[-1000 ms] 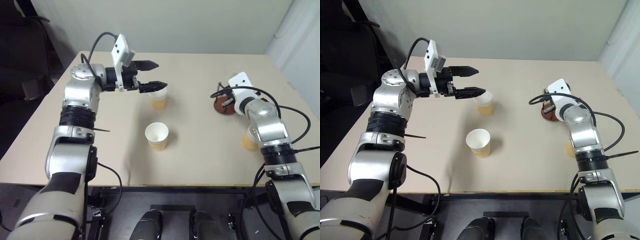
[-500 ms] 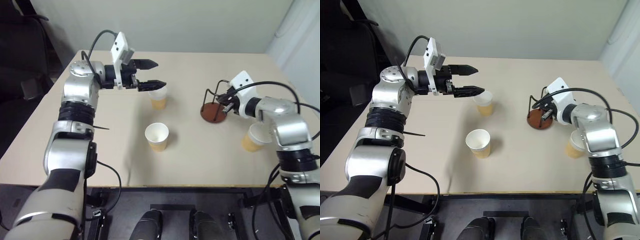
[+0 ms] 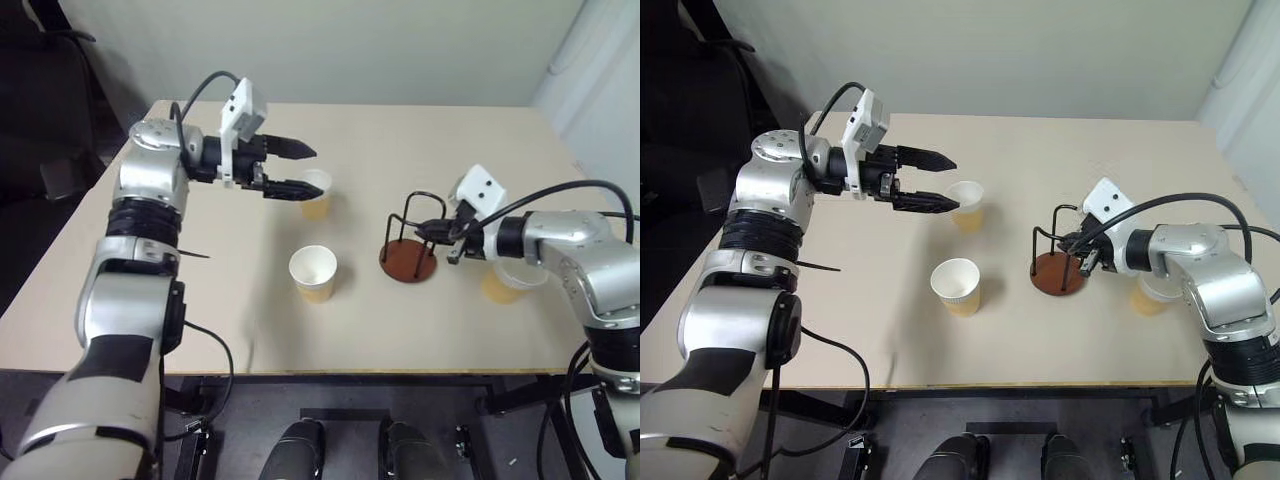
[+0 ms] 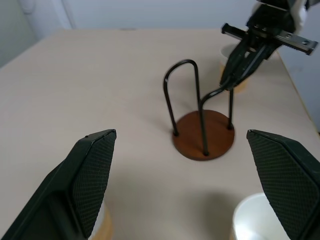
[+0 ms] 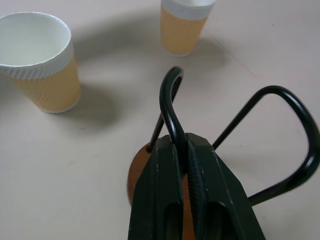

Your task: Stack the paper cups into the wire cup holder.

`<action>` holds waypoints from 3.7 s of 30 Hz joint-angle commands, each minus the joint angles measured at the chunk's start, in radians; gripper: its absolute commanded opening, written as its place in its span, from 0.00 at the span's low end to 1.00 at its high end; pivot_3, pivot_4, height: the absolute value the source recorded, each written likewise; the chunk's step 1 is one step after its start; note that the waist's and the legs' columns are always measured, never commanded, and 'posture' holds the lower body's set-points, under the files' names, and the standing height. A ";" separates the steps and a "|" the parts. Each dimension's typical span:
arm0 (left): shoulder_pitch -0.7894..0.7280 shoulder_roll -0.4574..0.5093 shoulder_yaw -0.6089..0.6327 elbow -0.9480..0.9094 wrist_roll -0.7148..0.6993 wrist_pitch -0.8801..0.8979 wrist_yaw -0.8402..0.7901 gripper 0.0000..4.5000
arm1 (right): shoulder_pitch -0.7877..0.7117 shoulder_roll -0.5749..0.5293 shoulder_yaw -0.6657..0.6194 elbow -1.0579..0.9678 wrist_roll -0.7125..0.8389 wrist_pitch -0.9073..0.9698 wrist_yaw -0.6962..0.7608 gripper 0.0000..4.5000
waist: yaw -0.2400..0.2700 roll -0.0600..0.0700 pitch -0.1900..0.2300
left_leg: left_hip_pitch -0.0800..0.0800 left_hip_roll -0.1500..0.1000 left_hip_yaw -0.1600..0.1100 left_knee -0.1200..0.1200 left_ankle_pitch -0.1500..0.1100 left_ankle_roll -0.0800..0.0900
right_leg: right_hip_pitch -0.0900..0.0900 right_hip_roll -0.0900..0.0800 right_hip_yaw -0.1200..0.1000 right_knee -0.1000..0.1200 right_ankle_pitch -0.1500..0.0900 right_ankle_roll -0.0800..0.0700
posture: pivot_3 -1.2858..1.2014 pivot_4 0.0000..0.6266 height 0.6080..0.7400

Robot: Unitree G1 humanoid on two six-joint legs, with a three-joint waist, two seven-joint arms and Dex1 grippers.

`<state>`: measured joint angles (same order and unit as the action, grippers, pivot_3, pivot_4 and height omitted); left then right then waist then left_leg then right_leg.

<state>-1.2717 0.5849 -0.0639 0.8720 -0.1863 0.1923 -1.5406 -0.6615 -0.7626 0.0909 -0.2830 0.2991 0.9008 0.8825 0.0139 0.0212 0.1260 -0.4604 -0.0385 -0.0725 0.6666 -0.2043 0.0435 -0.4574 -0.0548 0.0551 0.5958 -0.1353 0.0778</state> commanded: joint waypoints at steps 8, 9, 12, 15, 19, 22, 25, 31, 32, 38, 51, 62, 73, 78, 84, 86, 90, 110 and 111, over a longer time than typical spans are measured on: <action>-0.026 0.029 0.002 -0.009 0.022 -0.016 -0.017 1.00 | -0.028 0.064 0.035 -0.031 -0.002 -0.067 -0.028 0.00 | -0.001 0.000 0.000 | 0.000 0.000 0.000 0.002 0.002 0.002 | 0.001 0.000 0.000 0.000 -0.001 -0.002 | 0.52 0.24 1.00; -0.026 0.029 0.001 -0.008 0.025 -0.020 -0.015 1.00 | -0.028 0.065 0.041 -0.030 -0.005 -0.074 -0.026 0.00 | -0.001 0.000 0.000 | 0.000 -0.001 0.000 0.002 0.002 0.002 | 0.001 0.000 0.000 0.000 -0.001 -0.002 | 0.52 0.24 1.00; -0.028 0.029 0.001 -0.006 0.027 -0.025 -0.012 1.00 | -0.026 0.064 0.054 -0.027 -0.013 -0.090 -0.020 0.00 | -0.001 0.000 0.000 | 0.000 0.000 0.000 0.002 0.002 0.002 | 0.001 0.000 0.000 0.000 -0.001 -0.002 | 0.52 0.24 1.00; -0.027 0.028 0.001 -0.008 0.029 -0.030 -0.009 1.00 | -0.021 0.054 0.077 -0.018 -0.034 -0.101 -0.020 0.00 | -0.002 0.000 0.000 | 0.000 0.000 0.000 0.002 0.002 0.002 | 0.001 0.000 0.000 0.000 -0.001 -0.002 | 0.52 0.24 1.00; -0.022 0.025 0.000 -0.013 0.031 -0.033 -0.008 1.00 | -0.007 0.036 0.084 -0.018 -0.042 -0.110 -0.009 0.17 | -0.001 0.000 0.000 | 0.000 0.000 0.000 0.002 0.003 0.002 | 0.001 0.000 0.000 0.000 -0.001 -0.002 | 0.52 0.24 1.00; -0.020 0.023 0.001 -0.012 0.031 -0.036 -0.006 1.00 | 0.006 0.019 0.075 -0.028 -0.027 -0.106 0.003 0.40 | -0.001 0.000 0.000 | 0.000 -0.001 0.000 0.002 0.003 0.002 | 0.001 0.000 0.000 0.000 -0.001 -0.002 | 0.52 0.24 1.00; -0.020 0.022 0.001 -0.011 0.031 -0.038 -0.005 1.00 | 0.020 0.001 0.063 -0.052 -0.004 -0.091 0.020 0.63 | -0.001 0.000 0.000 | 0.000 -0.001 0.000 0.002 0.003 0.002 | 0.001 0.000 0.000 0.000 -0.001 -0.002 | 0.52 0.24 1.00; -0.027 0.018 0.002 -0.002 0.033 -0.045 -0.001 1.00 | 0.052 -0.091 -0.052 -0.130 0.100 -0.017 0.074 0.63 | 0.000 0.000 0.000 | 0.000 -0.001 0.000 0.002 0.003 0.002 | 0.001 0.000 0.000 0.000 -0.001 -0.002 | 0.52 0.24 1.00; -0.029 0.018 0.003 0.001 0.033 -0.047 -0.001 1.00 | 0.057 -0.110 -0.075 -0.138 0.118 -0.006 0.083 0.63 | 0.002 0.000 0.000 | -0.001 -0.001 0.000 0.002 0.003 0.002 | 0.001 0.000 0.000 0.000 -0.001 -0.002 | 0.52 0.24 1.00; -0.031 0.009 0.003 0.014 0.035 -0.059 0.004 1.00 | 0.093 -0.267 -0.205 -0.159 0.203 0.045 0.146 0.63 | 0.005 0.000 0.000 | -0.001 -0.001 0.001 0.002 0.003 0.001 | 0.001 0.000 0.000 0.000 -0.001 -0.002 | 0.52 0.24 1.00; -0.044 -0.008 -0.015 0.053 0.049 -0.120 -0.047 1.00 | 0.414 -0.527 -0.192 -0.137 0.017 -0.208 0.211 0.63 | 0.007 0.000 0.000 | 0.000 -0.001 0.001 0.002 0.002 0.002 | 0.002 -0.001 0.002 -0.001 -0.003 0.001 | 0.52 0.24 1.00; -0.038 0.002 -0.058 0.025 -0.005 -0.118 -0.074 1.00 | 0.431 -0.535 -0.190 -0.029 -0.043 -0.300 0.236 0.63 | 0.008 0.000 0.000 | 0.000 -0.001 0.003 0.005 0.002 0.006 | 0.004 -0.001 0.002 -0.001 -0.002 0.005 | 0.52 0.24 1.00; -0.036 0.003 -0.056 0.004 -0.013 -0.102 -0.074 1.00 | 0.414 -0.524 -0.102 0.103 -0.156 -0.421 0.267 0.63 | 0.007 0.000 0.000 | 0.000 -0.001 0.004 0.008 0.001 0.007 | 0.006 -0.001 0.003 -0.001 -0.001 0.007 | 0.52 0.24 1.00; -0.032 0.007 -0.067 -0.003 -0.020 -0.105 -0.074 1.00 | 0.354 -0.490 -0.044 0.123 -0.190 -0.443 0.274 0.44 | 0.006 0.000 0.000 | 0.000 -0.001 0.004 0.008 0.001 0.008 | 0.006 -0.002 0.003 -0.001 0.000 0.007 | 0.52 0.24 1.00; -0.061 0.000 -0.071 0.028 -0.003 -0.126 -0.074 1.00 | 0.289 -0.488 -0.026 0.109 -0.192 -0.439 0.319 0.01 | 0.007 0.000 0.000 | 0.000 -0.001 0.004 0.008 0.001 0.008 | 0.006 -0.002 0.003 -0.002 0.000 0.007 | 0.52 0.24 1.00; -0.063 -0.003 -0.072 0.034 0.000 -0.130 -0.074 1.00 | 0.268 -0.487 -0.041 0.089 -0.163 -0.408 0.337 0.01 | 0.007 0.000 0.000 | 0.000 -0.001 0.004 0.009 0.001 0.008 | 0.006 -0.002 0.003 -0.002 0.000 0.006 | 0.52 0.24 1.00; -0.062 -0.006 -0.075 0.043 0.000 -0.140 -0.074 1.00 | 0.196 -0.480 -0.072 0.057 -0.112 -0.338 0.350 0.01 | 0.006 0.000 0.000 | 0.000 -0.001 0.004 0.008 0.001 0.008 | 0.006 -0.002 0.003 -0.002 -0.001 0.006 | 0.52 0.24 1.00; -0.091 -0.028 -0.088 0.113 0.011 -0.185 -0.074 1.00 | -0.320 -0.255 0.117 -0.032 -0.076 -0.138 0.334 0.01 | 0.001 0.000 0.000 | -0.002 -0.001 0.002 0.006 0.000 0.007 | 0.001 0.000 0.000 -0.001 -0.002 0.001 | 0.52 0.24 1.00; -0.090 -0.027 -0.088 0.111 0.011 -0.184 -0.074 1.00 | -0.323 -0.247 0.128 -0.031 -0.083 -0.143 0.333 0.01 | 0.000 0.000 0.000 | -0.003 -0.001 0.001 0.006 0.000 0.007 | 0.001 -0.001 0.001 -0.001 -0.002 0.001 | 0.52 0.24 1.00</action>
<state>-1.3304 0.5498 -0.1599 0.9915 -0.1670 0.0211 -1.5801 -0.9543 -1.0066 0.2220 -0.2884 0.2300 0.7657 1.2261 0.0139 0.0215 0.1261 -0.4634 -0.0397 -0.0701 0.6724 -0.2044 0.0500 -0.4574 -0.0544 0.0549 0.5955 -0.1380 0.0787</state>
